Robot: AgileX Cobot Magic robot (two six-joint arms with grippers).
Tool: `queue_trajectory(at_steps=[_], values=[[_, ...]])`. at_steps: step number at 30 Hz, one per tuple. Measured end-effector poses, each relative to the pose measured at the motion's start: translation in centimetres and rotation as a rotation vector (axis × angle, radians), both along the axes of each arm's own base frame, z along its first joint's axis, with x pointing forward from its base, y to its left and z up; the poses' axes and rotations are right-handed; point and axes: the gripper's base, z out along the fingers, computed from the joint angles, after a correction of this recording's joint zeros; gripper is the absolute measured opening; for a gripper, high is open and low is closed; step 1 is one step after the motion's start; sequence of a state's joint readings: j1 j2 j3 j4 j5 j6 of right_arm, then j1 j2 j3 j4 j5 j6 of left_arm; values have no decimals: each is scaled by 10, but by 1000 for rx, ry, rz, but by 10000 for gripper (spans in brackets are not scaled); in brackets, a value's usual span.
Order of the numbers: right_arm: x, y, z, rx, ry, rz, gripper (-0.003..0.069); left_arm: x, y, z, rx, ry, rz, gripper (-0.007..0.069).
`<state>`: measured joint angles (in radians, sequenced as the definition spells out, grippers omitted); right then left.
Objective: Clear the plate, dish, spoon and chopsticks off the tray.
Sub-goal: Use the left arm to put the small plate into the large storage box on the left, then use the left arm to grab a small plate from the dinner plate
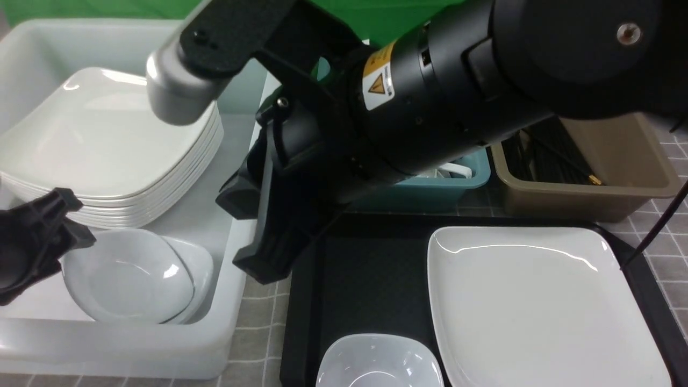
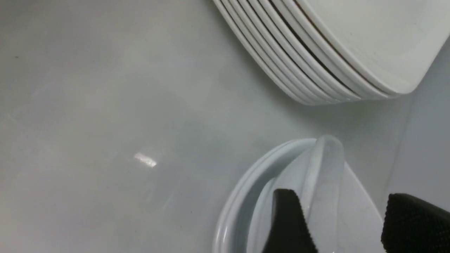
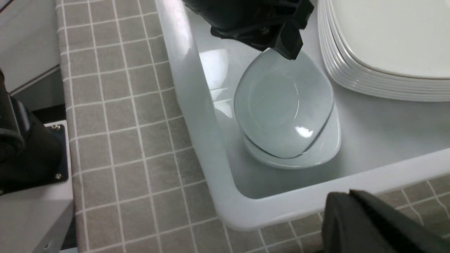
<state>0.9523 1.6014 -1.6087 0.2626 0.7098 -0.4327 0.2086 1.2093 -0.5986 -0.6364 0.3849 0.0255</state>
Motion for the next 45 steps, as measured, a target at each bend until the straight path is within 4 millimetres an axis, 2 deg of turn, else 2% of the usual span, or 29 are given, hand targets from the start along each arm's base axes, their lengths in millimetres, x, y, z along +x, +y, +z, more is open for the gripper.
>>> queue_trajectory(at_steps=[4,7,14,18,25,30,31,32,33,34,35,39,41,42,44,45], values=[[0,0,0,1,-1,0,36,0,-2,4,-3,26,-43,389],[0,0,0,1,-1,0,36,1,-6,11,-13,65,-102,365],[0,0,0,-2,1,1,37,3,-7,28,4,105,-178,222],[0,0,0,-4,2,2,37,4,-6,45,50,148,-241,136],[-1,-1,0,-3,2,2,43,-2,-1,53,119,253,-265,116],[6,-14,7,-73,30,-52,45,0,-15,68,42,189,-411,113],[9,-19,8,-96,35,-72,45,1,-20,71,24,167,-446,106],[16,-34,14,-143,44,-125,45,2,-30,75,14,148,-500,93],[17,-35,14,-145,39,-126,45,2,-32,76,14,143,-508,90],[23,-58,21,-208,64,-197,45,4,-48,83,22,118,-581,64],[25,-67,24,-224,71,-220,45,3,-57,85,29,112,-623,48],[34,-125,39,-259,105,-390,45,1,-111,99,77,74,-814,6],[31,-149,46,-240,98,-460,46,0,-138,101,116,79,-896,1],[30,-154,46,-238,99,-474,46,-1,-147,100,128,86,-930,1],[19,-178,42,-239,118,-539,46,-2,-182,95,211,109,-1044,1],[10,-188,32,-256,142,-557,46,-2,-202,89,265,126,-1106,3]])
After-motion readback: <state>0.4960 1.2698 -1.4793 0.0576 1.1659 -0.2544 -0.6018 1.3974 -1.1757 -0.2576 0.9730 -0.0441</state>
